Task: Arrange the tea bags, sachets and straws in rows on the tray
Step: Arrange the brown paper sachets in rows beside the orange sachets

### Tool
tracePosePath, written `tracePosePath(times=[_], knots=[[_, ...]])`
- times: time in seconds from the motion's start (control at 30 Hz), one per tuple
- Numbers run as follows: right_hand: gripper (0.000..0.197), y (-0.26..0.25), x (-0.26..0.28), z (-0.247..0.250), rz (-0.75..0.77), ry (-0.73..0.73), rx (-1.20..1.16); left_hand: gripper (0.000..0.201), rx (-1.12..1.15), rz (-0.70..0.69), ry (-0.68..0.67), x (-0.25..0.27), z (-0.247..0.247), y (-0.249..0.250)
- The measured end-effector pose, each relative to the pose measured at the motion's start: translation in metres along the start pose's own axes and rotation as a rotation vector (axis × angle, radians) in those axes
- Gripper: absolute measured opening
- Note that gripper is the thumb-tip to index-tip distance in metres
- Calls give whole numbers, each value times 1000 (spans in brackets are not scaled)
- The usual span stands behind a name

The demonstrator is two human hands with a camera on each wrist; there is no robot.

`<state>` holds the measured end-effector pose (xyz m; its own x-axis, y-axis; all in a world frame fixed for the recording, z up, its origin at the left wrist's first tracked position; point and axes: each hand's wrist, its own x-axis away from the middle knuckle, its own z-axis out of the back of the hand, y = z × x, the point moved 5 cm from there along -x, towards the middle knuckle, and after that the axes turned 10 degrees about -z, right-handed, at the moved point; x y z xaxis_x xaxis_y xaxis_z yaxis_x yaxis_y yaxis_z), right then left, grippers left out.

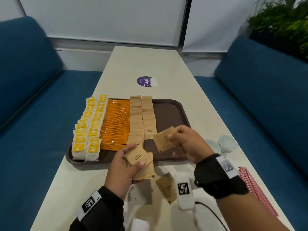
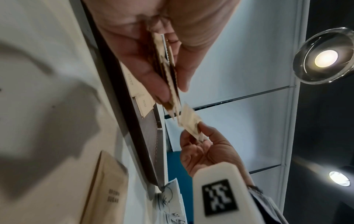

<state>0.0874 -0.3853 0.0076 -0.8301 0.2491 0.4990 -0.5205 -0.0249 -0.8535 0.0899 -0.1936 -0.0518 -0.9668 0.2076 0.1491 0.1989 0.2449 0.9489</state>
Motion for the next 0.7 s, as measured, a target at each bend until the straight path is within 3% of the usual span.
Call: tracePosePath(times=[0.07, 0.13, 0.37, 0.5, 0.7], knots=[[3, -14, -14, 7, 75, 122, 196, 50, 6, 4, 4, -2, 2, 2], [4, -25, -34, 4, 104, 146, 327, 50, 7, 11, 9, -3, 5, 3], [32, -29, -100, -34, -136, 23, 733, 50, 12, 22, 45, -9, 17, 5], [16, -28, -122, -43, -146, -26, 788, 50, 20, 20, 63, -13, 21, 6], [21, -33, -132, -52, -312, -25, 989, 49, 41, 27, 57, -18, 21, 3]])
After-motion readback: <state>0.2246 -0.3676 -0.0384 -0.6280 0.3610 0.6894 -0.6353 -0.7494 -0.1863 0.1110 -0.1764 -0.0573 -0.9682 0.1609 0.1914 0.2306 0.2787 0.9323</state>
